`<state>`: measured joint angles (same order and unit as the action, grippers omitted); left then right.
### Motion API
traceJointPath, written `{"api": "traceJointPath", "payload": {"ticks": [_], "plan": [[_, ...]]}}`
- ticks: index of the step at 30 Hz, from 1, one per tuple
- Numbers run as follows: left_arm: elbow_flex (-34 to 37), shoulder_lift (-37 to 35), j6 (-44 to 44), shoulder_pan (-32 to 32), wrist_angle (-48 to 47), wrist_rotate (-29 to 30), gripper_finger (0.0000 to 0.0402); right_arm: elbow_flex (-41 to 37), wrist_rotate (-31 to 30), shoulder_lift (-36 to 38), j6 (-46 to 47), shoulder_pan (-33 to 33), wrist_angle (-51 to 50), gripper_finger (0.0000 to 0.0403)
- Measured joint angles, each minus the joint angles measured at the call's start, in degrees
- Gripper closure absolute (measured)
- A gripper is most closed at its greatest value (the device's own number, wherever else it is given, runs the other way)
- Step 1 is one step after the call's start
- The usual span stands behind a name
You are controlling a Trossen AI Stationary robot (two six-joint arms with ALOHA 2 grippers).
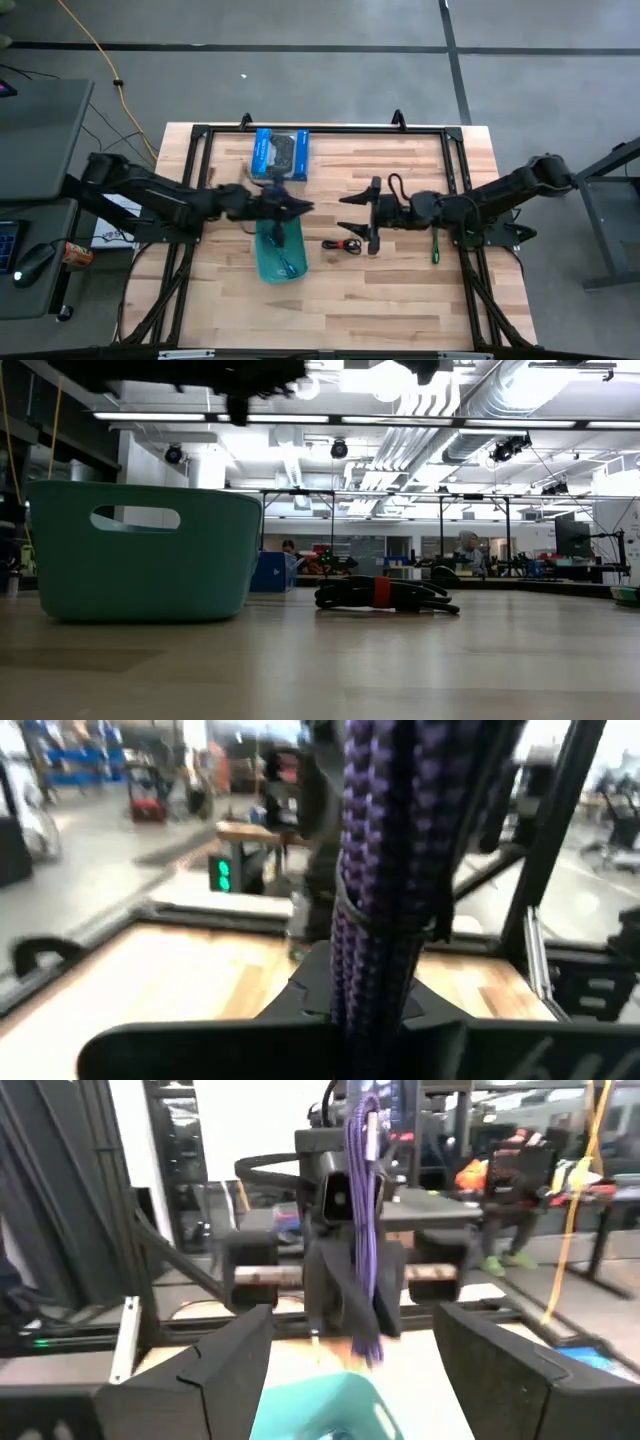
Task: Pick and place USB-C Cables
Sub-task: Put the violet charger cable into the green bin
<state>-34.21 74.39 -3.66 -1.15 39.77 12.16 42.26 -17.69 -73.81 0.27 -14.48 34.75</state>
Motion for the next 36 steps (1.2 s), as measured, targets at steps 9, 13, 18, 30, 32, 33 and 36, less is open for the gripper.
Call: {"api": "traceJointPath", "payload": {"ticks": [9,13,18,30,32,33,36], "plan": [[14.1,-22.0,0.8,-2.3,0.4,5.4,0.0401,0.0,-17.0,4.1,-8.1,-6.8,-3.7,0.0134],[15.5,-24.8,0.8,-3.0,0.3,5.5,0.0401,0.0,-21.5,6.1,-6.4,-8.3,-11.1,0.0134],[15.5,-24.7,0.8,-3.5,0.3,5.2,0.0401,0.0,-22.4,9.7,3.3,-7.5,-27.6,0.0134],[15.5,-24.5,0.8,-3.5,0.3,5.0,0.0401,-5.7,-34.3,15.3,15.6,-7.0,-38.6,0.0134],[15.5,-24.5,0.8,-3.5,0.3,5.0,0.0401,-9.9,-33.4,19.7,16.7,-6.5,-36.7,0.0135],[15.5,-24.5,0.8,-3.5,0.3,5.0,0.0401,-11.9,-32.3,22.7,17.2,-6.1,-35.7,0.0135],[15.5,-24.5,0.8,-3.5,0.6,5.0,0.0401,-18.0,-25.9,32.4,16.2,-5.1,-28.6,0.0135]]}}
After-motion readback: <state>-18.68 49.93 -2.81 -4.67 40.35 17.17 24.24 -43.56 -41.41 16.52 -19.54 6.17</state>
